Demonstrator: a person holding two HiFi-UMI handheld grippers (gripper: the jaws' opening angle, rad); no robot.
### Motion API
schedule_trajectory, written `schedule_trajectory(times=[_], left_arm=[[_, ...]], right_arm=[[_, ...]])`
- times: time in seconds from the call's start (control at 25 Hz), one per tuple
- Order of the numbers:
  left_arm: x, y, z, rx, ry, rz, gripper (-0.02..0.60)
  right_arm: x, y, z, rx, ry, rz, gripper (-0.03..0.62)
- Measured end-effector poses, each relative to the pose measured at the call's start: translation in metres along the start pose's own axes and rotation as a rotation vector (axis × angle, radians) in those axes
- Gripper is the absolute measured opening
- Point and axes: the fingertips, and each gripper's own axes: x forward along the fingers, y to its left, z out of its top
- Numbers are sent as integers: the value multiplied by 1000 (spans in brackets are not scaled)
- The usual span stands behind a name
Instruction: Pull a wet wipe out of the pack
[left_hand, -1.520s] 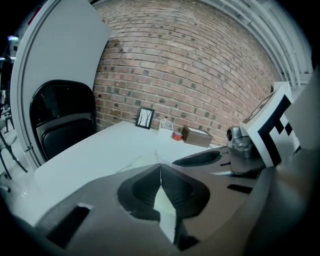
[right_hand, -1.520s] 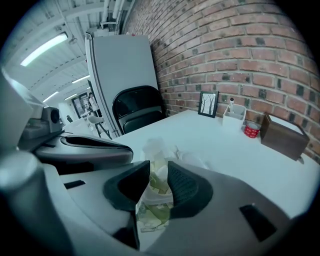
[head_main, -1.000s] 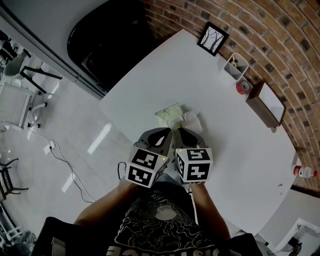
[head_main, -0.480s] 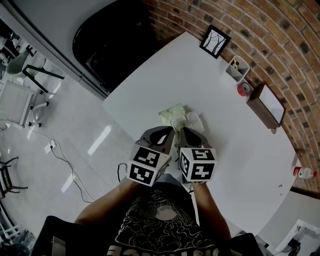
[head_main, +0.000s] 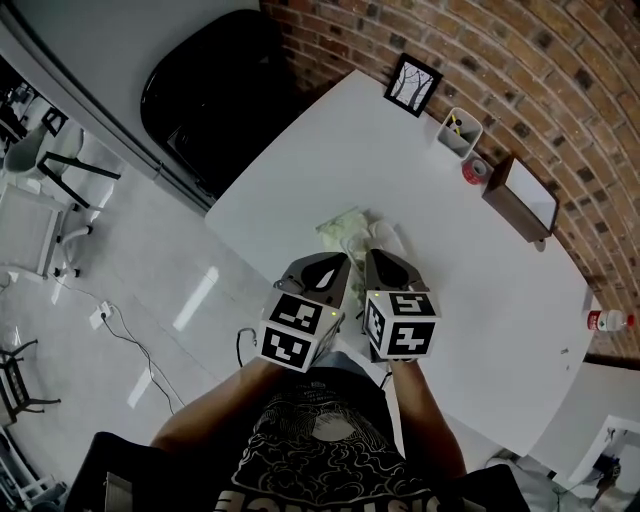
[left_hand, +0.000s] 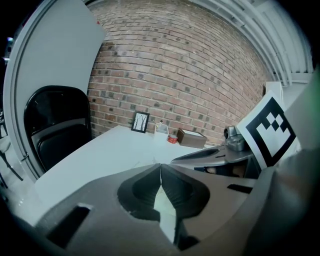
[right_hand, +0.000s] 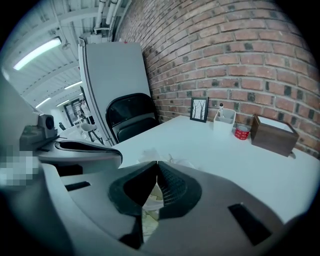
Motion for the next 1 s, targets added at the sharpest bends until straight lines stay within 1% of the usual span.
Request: schedule_trajectory(times=[0.36,0.68,1.0], left_arm=[[-14,-4,5,25,-12,-42,14],[-30,-7,4,38,-26,-72,14],[-44,-12,4,49,-41,-101,14]], right_arm=[[-16,3,11,8,-42,-55,20],[-31,10,17,-5,-70,-102,20],[-47,20,27,-15,-107,-133,19]])
